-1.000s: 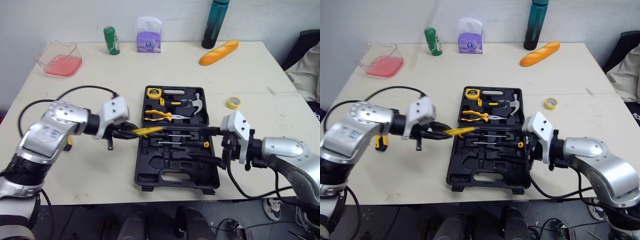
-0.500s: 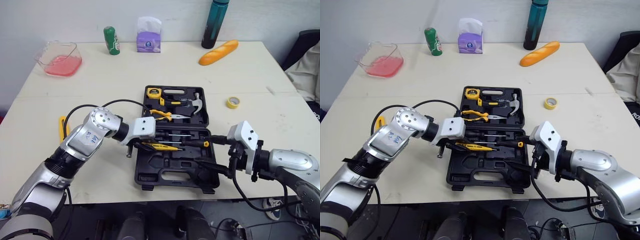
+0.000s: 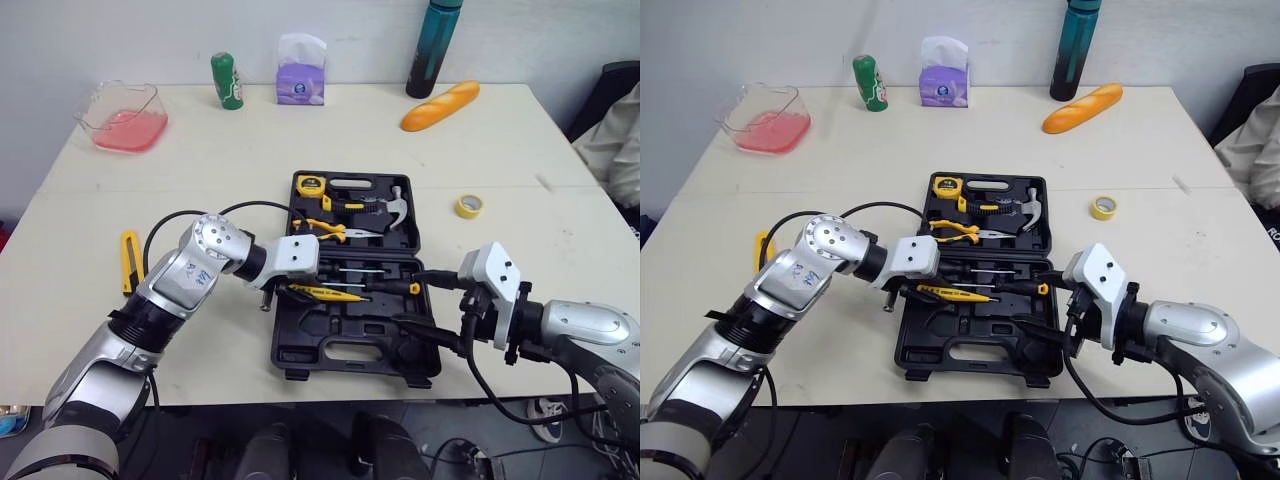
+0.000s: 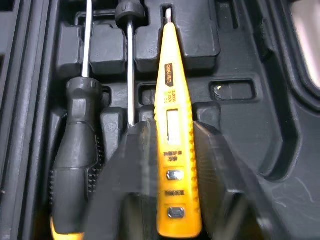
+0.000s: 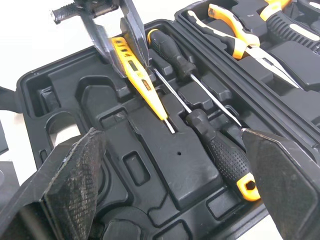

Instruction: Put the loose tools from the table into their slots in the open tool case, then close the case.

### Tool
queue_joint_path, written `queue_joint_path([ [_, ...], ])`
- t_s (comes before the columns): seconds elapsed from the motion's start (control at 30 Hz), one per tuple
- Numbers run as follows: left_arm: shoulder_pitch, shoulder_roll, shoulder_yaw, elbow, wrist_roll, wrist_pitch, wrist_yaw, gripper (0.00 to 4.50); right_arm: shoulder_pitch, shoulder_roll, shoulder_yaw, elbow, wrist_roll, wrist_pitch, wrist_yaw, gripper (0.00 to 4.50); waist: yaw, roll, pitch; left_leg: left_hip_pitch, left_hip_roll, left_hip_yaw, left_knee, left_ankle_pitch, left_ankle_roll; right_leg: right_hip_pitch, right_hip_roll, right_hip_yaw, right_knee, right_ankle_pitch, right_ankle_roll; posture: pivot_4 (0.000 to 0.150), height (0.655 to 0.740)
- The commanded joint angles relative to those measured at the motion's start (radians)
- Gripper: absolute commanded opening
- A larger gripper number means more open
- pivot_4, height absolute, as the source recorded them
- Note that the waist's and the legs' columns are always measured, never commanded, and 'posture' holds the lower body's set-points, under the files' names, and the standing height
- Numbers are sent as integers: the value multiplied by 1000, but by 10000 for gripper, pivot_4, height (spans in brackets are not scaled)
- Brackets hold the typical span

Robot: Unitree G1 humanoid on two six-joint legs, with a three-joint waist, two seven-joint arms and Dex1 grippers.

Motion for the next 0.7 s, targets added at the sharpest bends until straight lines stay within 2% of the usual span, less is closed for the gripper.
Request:
queue_joint_path([
  [0.03,-13,20,67,-58,-62,49,-39,33028,4,-10,-22,-25,12,-7,7,45000,0,0,0,0,0,0,0,0,0,0,0,0,0,0,0,1500,7394],
  [0.07,-10,35,78,-59,-77,59,-58,37662,4,-11,-21,-26,13,-7,8,45000,0,0,0,0,0,0,0,0,0,0,0,0,0,0,0,1500,7394],
  [0.17,9,65,114,-19,-89,-12,-86,37662,6,-12,-14,-20,-2,-22,15,45000,-1,0,0,0,0,0,0,0,0,0,0,0,0,0,0,1500,7394],
  [0.27,34,3,185,32,-147,-96,-68,37662,-3,-11,-7,-9,-13,-31,20,45000,1,0,0,1,0,0,0,0,0,0,0,0,0,0,0,1500,7394],
  [0.37,48,-90,262,86,-222,-87,-23,28776,-22,-5,4,0,-22,-38,21,45000,5,0,0,-1,0,-1,3,0,0,1,-1,0,1,0,1,1500,7394],
  [0.47,67,-126,275,130,-222,-124,-17,16490,-36,0,9,7,-22,-43,27,45000,1,0,0,-2,-1,-1,4,0,1,1,-1,0,1,1,2,1500,7394],
  [0.57,81,-116,244,146,-195,-176,-50,1602,-43,-4,13,17,-23,-48,36,45000,-1,0,0,-1,-1,-1,4,0,1,1,0,0,1,1,2,1500,7394],
  [0.7,86,-128,225,153,-181,-177,-44,694,-55,-1,18,24,-25,-49,33,45000,-1,0,0,-1,-1,0,4,0,1,0,0,0,1,1,2,1500,7394],
])
